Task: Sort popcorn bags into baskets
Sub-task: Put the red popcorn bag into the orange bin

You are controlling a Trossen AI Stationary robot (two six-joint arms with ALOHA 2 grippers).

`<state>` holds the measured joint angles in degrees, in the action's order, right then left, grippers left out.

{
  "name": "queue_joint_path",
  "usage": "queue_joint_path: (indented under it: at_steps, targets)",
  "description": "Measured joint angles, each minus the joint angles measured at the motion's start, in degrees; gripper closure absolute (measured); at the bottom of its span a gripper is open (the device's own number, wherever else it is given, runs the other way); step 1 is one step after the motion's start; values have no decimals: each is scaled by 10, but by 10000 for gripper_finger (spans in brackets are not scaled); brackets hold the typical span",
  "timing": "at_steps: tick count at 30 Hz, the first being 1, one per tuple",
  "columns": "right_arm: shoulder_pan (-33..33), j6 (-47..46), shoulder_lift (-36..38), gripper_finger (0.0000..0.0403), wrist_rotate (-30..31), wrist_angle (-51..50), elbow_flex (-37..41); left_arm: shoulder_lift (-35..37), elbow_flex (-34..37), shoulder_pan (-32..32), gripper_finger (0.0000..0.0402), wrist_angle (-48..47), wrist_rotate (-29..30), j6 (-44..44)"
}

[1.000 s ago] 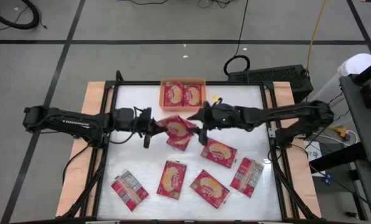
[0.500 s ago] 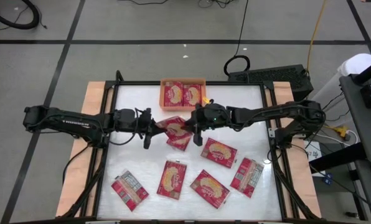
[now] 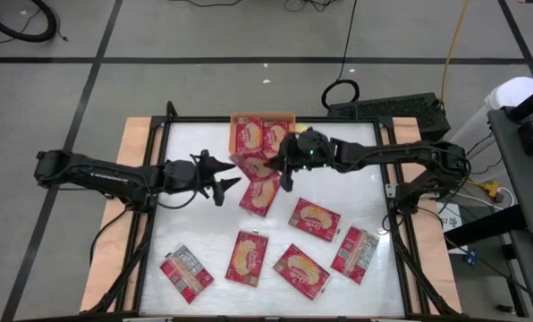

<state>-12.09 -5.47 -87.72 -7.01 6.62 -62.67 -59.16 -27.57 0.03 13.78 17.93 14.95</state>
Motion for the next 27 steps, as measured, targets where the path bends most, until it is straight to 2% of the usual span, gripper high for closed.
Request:
queue_joint_path:
  at_steps: [4, 9, 18, 27]
  targets:
    - [-49, -3, 10, 391, -22, -9, 0, -18, 15, -4, 129, -1, 36, 53]
    - [-118, -14, 12, 391, -22, -3, 0, -65, 40, -23, 132, 69, 43, 99]
    - [-228, -91, -19, 391, -22, 59, 0, -167, 43, -60, 154, 258, 46, 66]
    - [-258, -148, -92, 391, -35, 69, 0, -193, 43, -69, 158, 300, 46, 64]
